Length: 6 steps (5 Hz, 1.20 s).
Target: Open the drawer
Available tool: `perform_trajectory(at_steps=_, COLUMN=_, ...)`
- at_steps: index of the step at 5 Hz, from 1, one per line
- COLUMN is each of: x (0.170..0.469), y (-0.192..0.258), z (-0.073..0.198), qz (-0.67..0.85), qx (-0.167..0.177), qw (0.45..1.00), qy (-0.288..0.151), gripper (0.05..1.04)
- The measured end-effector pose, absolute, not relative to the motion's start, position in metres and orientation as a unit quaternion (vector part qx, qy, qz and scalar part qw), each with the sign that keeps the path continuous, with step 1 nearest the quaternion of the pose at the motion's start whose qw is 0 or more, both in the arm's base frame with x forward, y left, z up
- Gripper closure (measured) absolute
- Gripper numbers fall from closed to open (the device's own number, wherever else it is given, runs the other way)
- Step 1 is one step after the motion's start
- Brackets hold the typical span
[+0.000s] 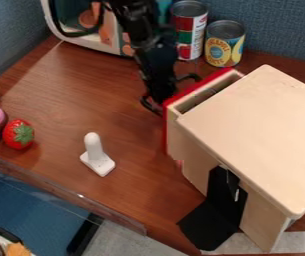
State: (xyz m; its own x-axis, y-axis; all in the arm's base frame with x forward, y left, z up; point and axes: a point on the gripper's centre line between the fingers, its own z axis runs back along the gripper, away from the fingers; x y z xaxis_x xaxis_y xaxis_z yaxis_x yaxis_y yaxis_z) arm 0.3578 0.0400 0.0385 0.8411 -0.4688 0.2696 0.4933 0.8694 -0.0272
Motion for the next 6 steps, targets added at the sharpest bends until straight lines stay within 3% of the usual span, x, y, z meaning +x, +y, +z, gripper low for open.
perform_trajectory(at_steps=2, x=0.362, y=0.065, z=0.045, qz=-0.230, qx=-0.049, qw=0.963, qy=-0.128, gripper=0.932)
perform_trajectory(at_steps=6, x=0.370, y=0.073, z=0.049, qz=-0.244, qx=-0.056, qw=0.961, qy=-0.121, gripper=0.932)
